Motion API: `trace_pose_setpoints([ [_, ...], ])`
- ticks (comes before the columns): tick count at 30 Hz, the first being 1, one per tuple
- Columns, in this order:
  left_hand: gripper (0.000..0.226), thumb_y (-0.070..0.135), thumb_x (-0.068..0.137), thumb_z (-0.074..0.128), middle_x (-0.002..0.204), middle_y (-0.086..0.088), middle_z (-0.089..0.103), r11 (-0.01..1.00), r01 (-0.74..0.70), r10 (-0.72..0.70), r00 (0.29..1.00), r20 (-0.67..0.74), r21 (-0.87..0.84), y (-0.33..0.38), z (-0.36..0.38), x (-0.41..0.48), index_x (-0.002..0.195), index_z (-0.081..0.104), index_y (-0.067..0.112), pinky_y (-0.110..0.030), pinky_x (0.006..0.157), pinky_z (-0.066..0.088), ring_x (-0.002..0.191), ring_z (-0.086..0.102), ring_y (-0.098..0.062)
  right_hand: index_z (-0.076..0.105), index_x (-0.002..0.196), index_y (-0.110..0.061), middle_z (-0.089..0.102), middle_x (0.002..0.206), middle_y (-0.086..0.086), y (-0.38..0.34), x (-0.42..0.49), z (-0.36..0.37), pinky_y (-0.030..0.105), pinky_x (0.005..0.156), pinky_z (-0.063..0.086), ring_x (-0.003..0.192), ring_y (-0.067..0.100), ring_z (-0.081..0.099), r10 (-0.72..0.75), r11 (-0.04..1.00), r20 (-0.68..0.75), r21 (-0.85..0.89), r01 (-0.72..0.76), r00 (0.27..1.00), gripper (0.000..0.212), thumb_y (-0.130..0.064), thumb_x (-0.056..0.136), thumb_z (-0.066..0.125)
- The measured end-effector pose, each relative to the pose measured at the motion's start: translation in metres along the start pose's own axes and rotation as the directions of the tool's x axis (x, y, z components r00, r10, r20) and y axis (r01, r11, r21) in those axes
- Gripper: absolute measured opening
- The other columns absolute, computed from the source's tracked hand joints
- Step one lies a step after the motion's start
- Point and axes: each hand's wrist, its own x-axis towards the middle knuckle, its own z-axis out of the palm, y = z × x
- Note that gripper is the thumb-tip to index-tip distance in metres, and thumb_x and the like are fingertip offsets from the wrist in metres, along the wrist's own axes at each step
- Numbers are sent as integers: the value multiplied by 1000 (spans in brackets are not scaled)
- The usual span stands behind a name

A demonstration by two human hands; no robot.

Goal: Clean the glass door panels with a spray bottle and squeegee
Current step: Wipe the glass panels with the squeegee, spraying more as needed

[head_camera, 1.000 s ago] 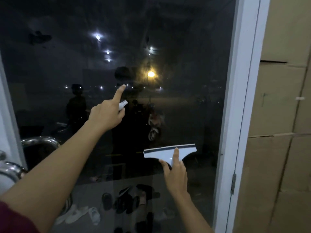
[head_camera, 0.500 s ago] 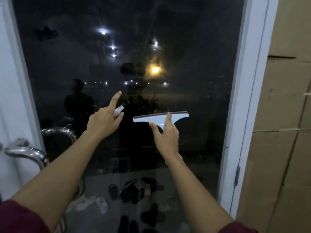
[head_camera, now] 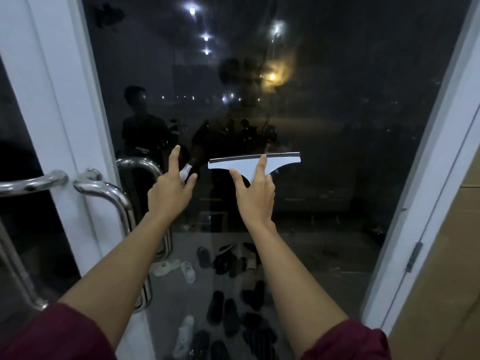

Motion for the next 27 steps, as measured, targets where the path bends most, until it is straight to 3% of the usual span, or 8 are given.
trace_pose_setpoints([
  [5,86,47,95,57,69,-2,65,997,36,-34,999,39,-63,-21,15,-20,152,-6,53,-20,43,28,46,45,-7,8,156,-23,45,94,3,11,-30,25,27,68,35,77,14,39,25,997,22,-72,-24,999,84,-64,93,45],
  [8,90,44,95,59,76,-5,71,996,24,-19,998,66,-87,-30,21,-27,150,-11,57,-20,44,32,52,53,-14,5,156,-27,47,95,5,30,-53,35,30,67,40,78,18,46,68,990,64,-125,-59,996,85,-66,92,43],
  [13,87,40,98,57,96,-5,75,993,-10,19,997,78,-114,-37,24,-33,153,-10,51,-22,44,36,60,56,-14,4,156,-29,53,109,12,74,-103,44,38,75,46,94,31,56,197,964,122,-203,-170,973,84,-68,91,41],
  [16,87,38,99,55,105,-5,75,993,-21,33,994,107,-117,-39,24,-32,152,-13,49,-31,49,49,63,63,-19,7,156,-27,52,123,18,100,-128,41,41,87,43,112,36,52,302,939,167,-221,-263,939,84,-65,92,44],
  [20,85,36,100,54,105,-7,74,993,-55,70,988,137,-108,-39,22,-31,154,-11,42,-30,49,47,59,57,-17,10,155,-31,48,135,17,105,-131,34,39,96,39,125,32,43,339,938,208,-147,-313,917,83,-67,90,47],
  [22,85,37,100,54,100,-8,74,995,-43,57,985,164,-86,-39,21,-30,154,-12,41,-29,47,44,57,56,-18,5,154,-35,53,130,10,96,-122,28,41,87,45,114,30,53,231,959,176,-205,-194,957,84,-67,89,47],
  [24,86,37,100,54,89,-11,73,999,-20,29,983,183,-49,-38,19,-28,154,-12,42,-26,44,37,56,56,-20,-3,154,-36,59,114,1,83,-110,21,38,68,50,87,25,62,34,954,188,-299,24,981,88,-64,89,50],
  [27,89,34,99,56,83,-11,70,999,-25,29,980,198,-25,-36,14,-30,155,-13,40,-26,43,38,56,58,-20,-2,156,-26,59,92,-1,63,-90,16,30,45,38,58,20,54,-213,824,302,-456,337,929,95,-51,88,60],
])
